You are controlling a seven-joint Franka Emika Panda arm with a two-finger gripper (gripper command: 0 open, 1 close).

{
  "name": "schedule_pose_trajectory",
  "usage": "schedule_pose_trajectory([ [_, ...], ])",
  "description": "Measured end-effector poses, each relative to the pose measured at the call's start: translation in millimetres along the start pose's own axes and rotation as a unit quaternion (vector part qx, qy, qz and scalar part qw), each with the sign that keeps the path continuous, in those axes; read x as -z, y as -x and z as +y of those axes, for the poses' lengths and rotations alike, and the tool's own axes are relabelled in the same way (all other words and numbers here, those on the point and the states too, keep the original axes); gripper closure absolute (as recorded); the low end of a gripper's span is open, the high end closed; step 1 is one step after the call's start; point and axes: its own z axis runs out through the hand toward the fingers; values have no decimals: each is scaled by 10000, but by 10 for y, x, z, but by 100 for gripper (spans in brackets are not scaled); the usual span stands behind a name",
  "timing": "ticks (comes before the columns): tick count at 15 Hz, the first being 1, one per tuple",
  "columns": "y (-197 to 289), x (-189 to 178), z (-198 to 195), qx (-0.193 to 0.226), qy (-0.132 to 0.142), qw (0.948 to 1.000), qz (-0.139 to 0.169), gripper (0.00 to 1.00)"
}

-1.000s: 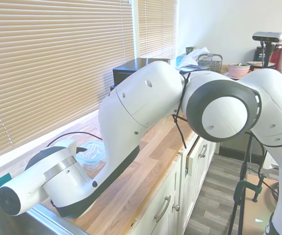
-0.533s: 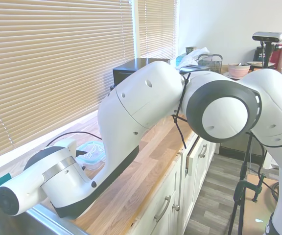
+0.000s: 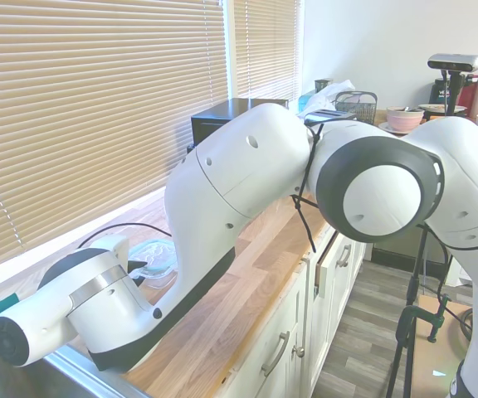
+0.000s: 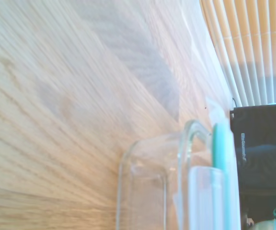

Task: Uncover the lid of the food container

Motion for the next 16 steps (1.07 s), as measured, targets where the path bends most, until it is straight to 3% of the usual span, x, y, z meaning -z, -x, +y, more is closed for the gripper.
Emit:
schedule_pose_trajectory([
  [8,88,106,-21,85,-38,9998,-198,100],
  [12,70,148,52,-20,-42,9972,-747,100],
  [16,-154,122,158,-279,-140,9886,-1472,100],
])
